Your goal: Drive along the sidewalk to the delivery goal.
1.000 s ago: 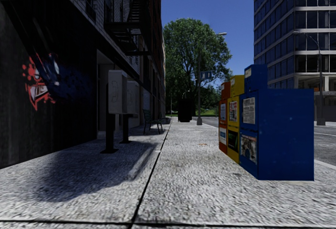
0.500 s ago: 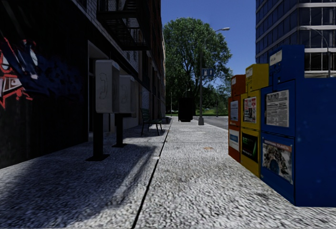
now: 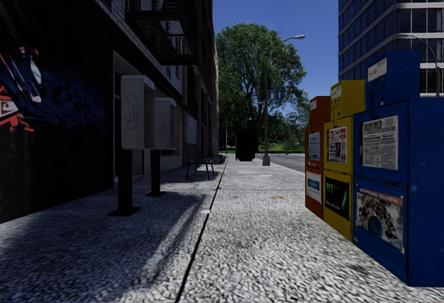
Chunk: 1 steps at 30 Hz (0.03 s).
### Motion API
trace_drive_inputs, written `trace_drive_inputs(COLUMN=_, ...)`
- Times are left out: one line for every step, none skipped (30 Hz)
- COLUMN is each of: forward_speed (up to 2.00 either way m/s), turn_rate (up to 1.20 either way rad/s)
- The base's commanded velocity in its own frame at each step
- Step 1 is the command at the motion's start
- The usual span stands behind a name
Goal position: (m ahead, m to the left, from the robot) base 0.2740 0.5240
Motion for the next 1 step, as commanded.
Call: trace_drive_inputs(forward_speed=0.00, turn_rate=0.00)
